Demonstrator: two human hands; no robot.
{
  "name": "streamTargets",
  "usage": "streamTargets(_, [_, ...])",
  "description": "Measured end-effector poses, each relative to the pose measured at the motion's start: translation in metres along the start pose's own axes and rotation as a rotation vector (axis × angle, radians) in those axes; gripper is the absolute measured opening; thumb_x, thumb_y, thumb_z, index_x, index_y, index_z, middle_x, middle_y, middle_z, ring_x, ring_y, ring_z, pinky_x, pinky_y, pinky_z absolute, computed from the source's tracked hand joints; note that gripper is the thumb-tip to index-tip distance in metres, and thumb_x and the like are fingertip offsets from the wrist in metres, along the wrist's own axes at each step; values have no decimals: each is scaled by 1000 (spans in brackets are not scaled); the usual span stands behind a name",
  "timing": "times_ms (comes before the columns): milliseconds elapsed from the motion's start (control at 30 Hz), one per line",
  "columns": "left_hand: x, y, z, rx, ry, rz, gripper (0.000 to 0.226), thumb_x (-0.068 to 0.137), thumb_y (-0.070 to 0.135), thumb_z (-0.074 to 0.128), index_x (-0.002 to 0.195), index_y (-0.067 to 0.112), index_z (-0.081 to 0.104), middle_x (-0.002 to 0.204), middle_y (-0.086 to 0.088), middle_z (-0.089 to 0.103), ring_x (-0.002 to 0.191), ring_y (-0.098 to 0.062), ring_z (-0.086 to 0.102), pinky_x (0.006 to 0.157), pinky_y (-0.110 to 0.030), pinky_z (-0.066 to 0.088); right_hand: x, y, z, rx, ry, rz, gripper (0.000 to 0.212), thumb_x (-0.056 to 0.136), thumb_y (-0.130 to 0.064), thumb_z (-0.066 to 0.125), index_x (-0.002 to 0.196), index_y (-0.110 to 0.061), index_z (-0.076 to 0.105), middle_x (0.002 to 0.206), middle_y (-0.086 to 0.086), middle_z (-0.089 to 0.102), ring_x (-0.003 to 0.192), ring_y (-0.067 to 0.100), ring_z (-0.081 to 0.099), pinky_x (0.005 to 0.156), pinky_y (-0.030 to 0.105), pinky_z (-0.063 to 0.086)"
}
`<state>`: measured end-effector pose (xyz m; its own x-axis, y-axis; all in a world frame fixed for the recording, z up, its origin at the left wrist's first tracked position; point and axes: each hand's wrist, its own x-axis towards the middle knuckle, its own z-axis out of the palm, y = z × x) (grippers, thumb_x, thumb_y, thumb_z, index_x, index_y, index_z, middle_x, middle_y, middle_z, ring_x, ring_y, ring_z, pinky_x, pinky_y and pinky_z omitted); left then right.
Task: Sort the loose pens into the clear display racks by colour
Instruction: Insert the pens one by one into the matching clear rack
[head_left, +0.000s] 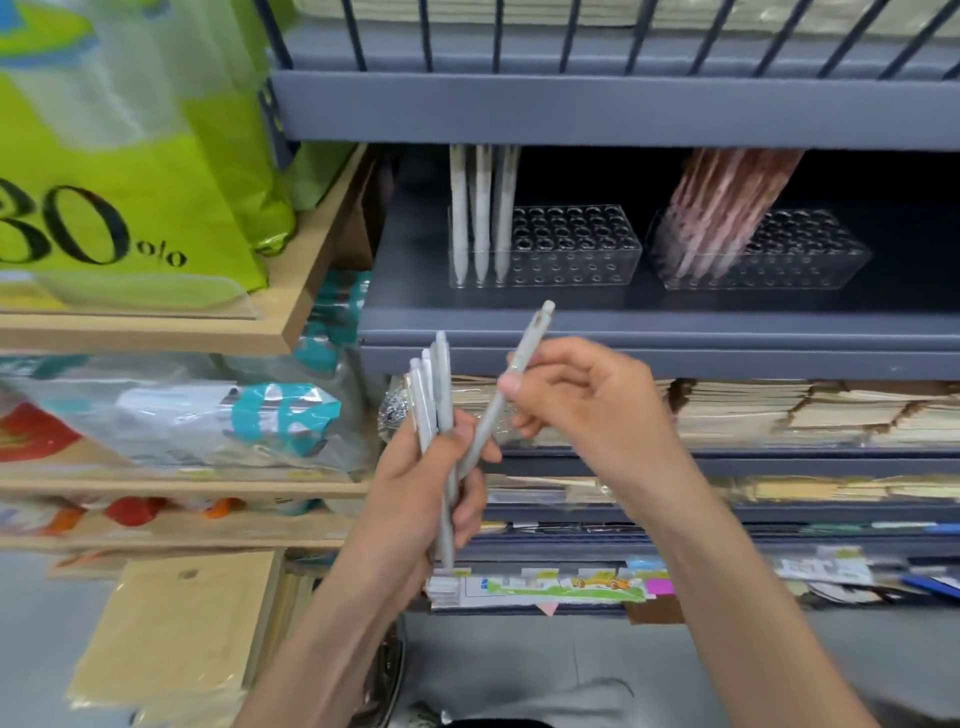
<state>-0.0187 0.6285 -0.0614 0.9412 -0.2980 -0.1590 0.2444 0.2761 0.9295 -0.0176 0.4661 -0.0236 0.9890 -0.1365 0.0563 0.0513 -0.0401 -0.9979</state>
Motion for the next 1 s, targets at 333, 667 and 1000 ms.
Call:
streamTargets(333, [11,1,-5,-40,-22,-50,25,102,29,51,93,9,39,56,1,43,37,-12,30,33,-22,28,25,-30,-21,-69,317,-177,6,93,-9,63,98,-11,67,78,6,74,75,18,73,70,26,59])
streamTargets(667, [6,11,-25,-22,10,16,39,86,41,60,103,5,56,68,-2,61,38,-13,39,34,-23,34,129,-40,-28,-462,653,-350,17,95,3,43,99,2,59,86,16,64,77,27,62,69,29,52])
streamTargets(1000, [12,8,-33,46,-12,43,32,92,46,57,108,23,70,78,-3,66,42,-11,44,38,-21,39,169,-46,-19,-873,252,-268,32,93,-20,46,119,-6,58,116,17,63,108,31,58,92,30,41])
